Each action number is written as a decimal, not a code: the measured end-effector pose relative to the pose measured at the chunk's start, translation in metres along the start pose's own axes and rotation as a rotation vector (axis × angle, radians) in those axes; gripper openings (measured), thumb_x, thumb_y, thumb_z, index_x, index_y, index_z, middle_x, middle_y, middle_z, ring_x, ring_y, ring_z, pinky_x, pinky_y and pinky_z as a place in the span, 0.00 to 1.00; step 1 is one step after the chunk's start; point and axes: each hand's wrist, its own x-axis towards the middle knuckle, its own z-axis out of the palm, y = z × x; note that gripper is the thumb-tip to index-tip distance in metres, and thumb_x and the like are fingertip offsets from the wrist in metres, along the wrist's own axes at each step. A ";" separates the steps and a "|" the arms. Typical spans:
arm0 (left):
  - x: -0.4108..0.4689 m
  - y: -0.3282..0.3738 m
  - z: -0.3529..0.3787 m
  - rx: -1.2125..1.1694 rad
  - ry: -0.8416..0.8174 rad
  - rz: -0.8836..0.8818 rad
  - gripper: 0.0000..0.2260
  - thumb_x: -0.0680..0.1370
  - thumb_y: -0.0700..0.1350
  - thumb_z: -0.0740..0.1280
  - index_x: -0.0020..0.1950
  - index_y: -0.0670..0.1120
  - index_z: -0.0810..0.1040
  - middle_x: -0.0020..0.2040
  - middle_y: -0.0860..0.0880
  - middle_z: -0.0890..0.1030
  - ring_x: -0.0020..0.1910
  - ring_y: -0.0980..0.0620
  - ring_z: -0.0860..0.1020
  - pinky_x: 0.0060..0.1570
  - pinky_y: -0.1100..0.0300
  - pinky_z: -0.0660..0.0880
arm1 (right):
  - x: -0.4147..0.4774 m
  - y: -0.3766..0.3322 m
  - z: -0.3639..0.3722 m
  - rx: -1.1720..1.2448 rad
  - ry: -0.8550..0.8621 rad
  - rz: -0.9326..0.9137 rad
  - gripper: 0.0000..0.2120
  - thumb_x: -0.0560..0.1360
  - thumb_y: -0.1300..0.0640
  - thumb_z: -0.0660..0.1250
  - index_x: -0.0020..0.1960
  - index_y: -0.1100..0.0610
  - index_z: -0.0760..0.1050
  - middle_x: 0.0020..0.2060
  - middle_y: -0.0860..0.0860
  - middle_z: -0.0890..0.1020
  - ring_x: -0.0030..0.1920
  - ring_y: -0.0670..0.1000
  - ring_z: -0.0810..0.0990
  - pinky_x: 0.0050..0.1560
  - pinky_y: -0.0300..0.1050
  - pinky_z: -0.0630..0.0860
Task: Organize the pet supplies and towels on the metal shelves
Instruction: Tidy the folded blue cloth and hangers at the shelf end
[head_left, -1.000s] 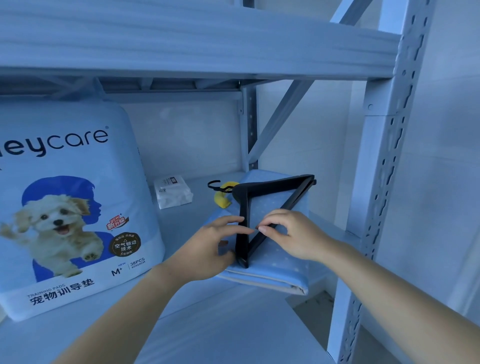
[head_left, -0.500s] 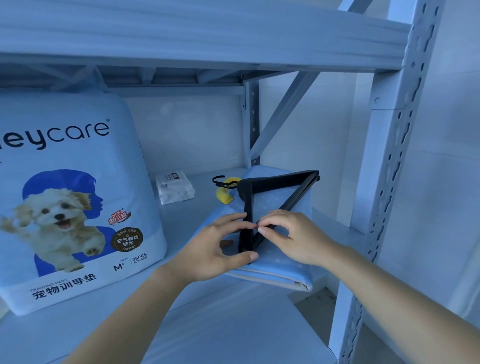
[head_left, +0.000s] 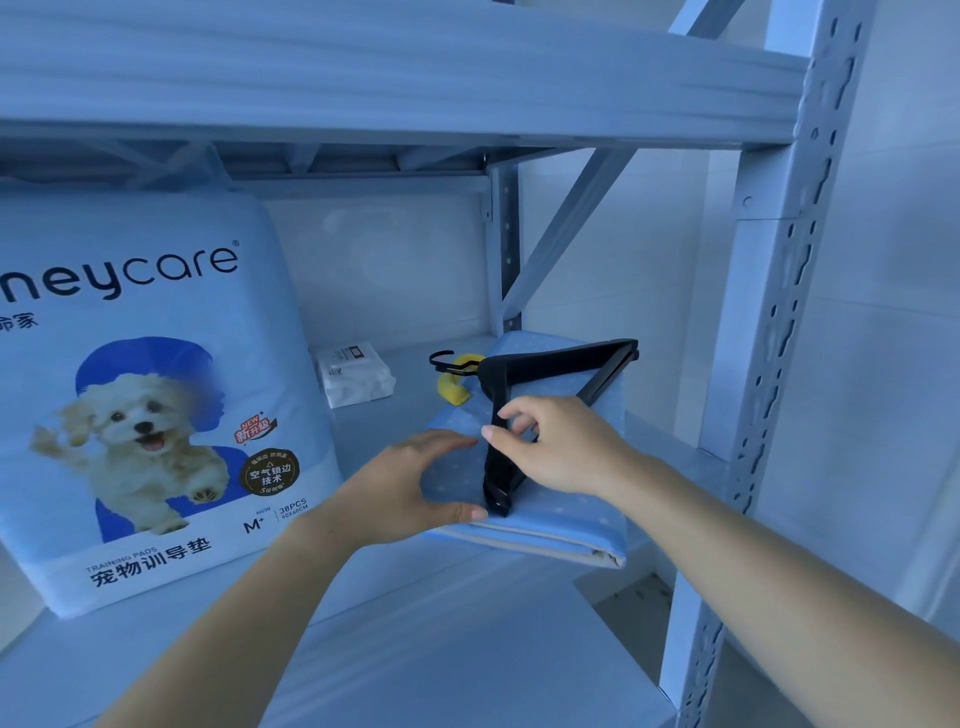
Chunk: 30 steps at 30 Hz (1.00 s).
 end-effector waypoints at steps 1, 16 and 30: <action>0.001 -0.002 0.000 0.021 -0.016 -0.010 0.44 0.58 0.77 0.62 0.70 0.58 0.66 0.68 0.64 0.67 0.66 0.66 0.64 0.63 0.73 0.59 | -0.001 -0.003 0.001 -0.025 -0.016 0.018 0.23 0.74 0.37 0.61 0.63 0.49 0.73 0.56 0.45 0.79 0.58 0.48 0.76 0.56 0.43 0.72; -0.008 0.009 0.018 0.227 0.009 -0.105 0.32 0.71 0.66 0.65 0.72 0.57 0.65 0.74 0.56 0.62 0.73 0.57 0.59 0.68 0.64 0.56 | -0.027 0.013 0.004 0.103 0.001 -0.024 0.22 0.74 0.41 0.64 0.65 0.48 0.72 0.63 0.40 0.72 0.62 0.42 0.71 0.58 0.35 0.65; -0.009 0.054 0.037 0.232 0.051 -0.267 0.33 0.70 0.66 0.66 0.71 0.55 0.67 0.73 0.56 0.64 0.72 0.57 0.60 0.69 0.64 0.55 | -0.030 0.047 -0.018 0.151 -0.072 -0.096 0.22 0.74 0.43 0.65 0.65 0.51 0.72 0.65 0.42 0.72 0.66 0.41 0.68 0.63 0.35 0.62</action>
